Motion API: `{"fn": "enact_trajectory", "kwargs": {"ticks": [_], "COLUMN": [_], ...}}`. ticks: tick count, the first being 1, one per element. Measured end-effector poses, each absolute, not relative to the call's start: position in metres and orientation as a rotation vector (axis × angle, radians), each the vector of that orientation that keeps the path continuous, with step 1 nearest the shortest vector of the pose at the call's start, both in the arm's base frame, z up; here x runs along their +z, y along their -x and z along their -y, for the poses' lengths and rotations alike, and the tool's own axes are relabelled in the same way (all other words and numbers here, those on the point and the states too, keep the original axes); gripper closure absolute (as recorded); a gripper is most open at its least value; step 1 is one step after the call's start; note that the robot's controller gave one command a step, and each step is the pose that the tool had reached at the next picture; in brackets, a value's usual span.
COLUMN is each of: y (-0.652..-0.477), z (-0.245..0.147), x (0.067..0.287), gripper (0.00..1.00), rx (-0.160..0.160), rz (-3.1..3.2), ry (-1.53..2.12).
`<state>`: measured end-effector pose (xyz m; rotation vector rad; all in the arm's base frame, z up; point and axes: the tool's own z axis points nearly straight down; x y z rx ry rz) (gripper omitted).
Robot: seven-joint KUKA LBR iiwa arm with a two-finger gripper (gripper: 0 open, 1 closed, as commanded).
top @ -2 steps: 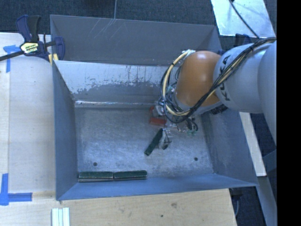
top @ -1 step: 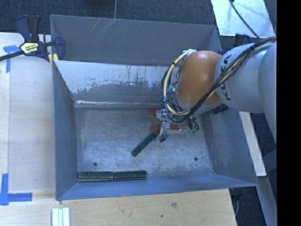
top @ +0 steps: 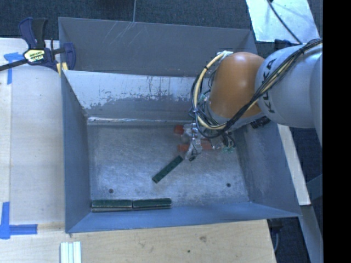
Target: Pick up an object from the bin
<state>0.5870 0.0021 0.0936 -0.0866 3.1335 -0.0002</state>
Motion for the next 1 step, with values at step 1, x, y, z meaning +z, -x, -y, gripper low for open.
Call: {"fn": "enact_trajectory", "kwargs": {"ticks": [1], "y": [-0.5894], "z": [-0.0018], "x": [0.1536], "gripper": [1.00], "rx": [-0.001], "rz": [-3.130], "ry": [0.086]}}
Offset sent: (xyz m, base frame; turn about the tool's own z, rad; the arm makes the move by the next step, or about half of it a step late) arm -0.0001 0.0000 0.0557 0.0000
